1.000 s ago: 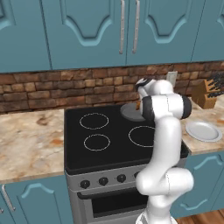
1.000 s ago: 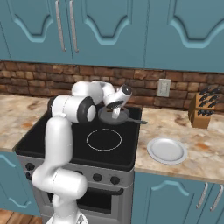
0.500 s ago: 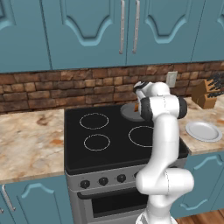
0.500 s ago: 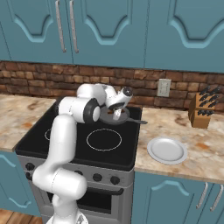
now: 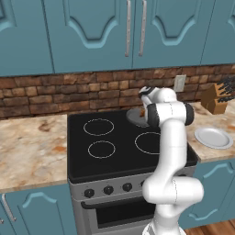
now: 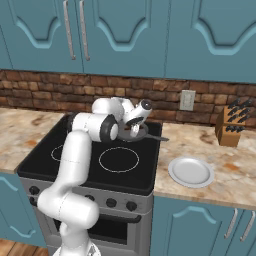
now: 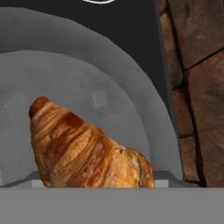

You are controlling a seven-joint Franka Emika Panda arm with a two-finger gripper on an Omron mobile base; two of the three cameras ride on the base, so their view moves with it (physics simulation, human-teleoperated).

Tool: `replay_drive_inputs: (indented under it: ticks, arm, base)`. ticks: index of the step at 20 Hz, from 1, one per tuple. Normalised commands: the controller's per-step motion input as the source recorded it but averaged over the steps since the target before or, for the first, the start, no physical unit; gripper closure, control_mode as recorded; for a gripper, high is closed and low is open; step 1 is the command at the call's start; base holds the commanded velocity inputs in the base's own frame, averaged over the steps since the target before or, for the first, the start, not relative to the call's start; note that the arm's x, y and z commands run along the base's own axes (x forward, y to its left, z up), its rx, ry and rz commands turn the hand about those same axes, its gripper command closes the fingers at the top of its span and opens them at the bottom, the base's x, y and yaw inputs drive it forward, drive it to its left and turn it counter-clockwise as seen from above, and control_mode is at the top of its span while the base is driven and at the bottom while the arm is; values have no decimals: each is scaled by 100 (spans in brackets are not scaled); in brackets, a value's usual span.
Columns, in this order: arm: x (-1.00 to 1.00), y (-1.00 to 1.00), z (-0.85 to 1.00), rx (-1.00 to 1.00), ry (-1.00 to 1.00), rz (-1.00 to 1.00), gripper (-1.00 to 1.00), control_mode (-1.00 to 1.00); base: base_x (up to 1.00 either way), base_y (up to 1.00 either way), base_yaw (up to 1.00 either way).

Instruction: Pick the croissant and place it on the pan. Then turn on the stove to warm the croissant.

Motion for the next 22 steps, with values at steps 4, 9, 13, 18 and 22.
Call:
replay_drive_inputs:
  ticks: [4,9,13,18,22]
  arm:
    - [11,33,-14,0,3,0,-100,-100]
    - [-21,12,0,0,-4,0,-100,-100]
    - [-50,0,5,0,-16,0,-100,-100]
    - [-71,0,29,0,-29,0,-100,-100]
    - [-88,-6,40,0,-30,0,-100,-100]
  base:
    - [0,0,0]
    - [0,0,0]
    - [0,0,0]
    - [0,0,0]
    - [0,0,0]
